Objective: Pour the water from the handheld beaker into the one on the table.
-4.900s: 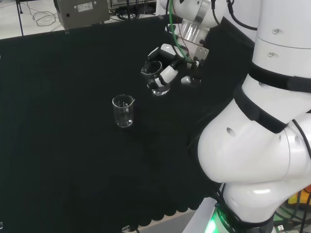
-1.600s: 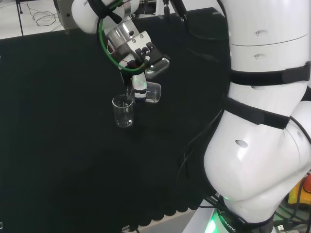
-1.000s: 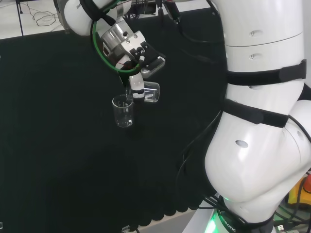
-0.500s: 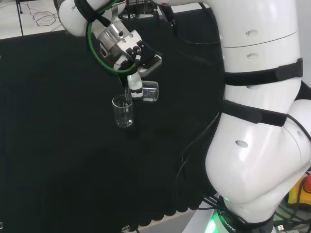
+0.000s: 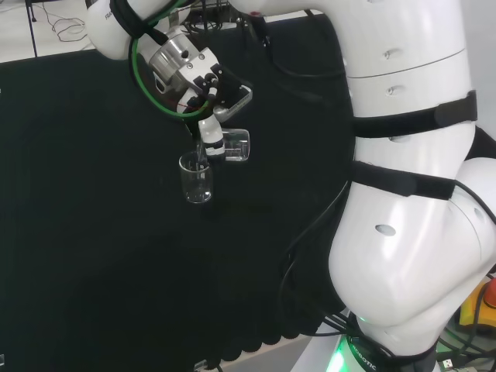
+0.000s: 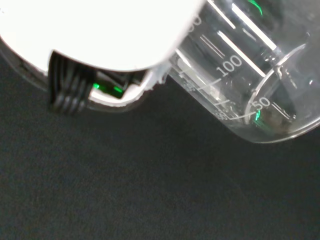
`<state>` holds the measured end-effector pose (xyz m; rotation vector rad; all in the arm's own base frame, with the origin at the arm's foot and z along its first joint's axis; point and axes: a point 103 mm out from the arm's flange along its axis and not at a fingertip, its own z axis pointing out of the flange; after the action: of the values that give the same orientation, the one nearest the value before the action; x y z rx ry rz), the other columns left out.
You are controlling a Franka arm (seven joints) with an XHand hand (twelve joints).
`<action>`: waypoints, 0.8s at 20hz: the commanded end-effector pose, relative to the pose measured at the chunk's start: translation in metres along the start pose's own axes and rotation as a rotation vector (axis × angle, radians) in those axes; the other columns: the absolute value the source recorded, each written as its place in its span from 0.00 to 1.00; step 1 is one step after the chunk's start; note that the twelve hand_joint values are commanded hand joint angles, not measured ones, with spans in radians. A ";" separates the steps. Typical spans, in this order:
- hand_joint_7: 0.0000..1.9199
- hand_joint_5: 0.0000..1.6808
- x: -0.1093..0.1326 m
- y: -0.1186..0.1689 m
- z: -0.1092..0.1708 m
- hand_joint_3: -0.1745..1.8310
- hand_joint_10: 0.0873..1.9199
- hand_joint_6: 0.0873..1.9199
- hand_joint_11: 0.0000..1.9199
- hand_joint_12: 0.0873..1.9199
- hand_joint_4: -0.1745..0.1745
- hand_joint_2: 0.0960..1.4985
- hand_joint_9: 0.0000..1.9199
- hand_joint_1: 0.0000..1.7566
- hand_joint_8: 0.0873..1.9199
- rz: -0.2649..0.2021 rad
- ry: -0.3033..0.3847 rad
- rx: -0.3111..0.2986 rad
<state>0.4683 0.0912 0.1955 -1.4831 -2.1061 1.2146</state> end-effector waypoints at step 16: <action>0.67 0.71 0.005 -0.003 -0.009 0.65 0.35 0.46 0.61 0.41 0.00 0.19 0.78 0.83 0.46 0.080 -0.042 0.079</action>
<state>0.4706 0.0979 0.2006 -1.5294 -2.0343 1.3347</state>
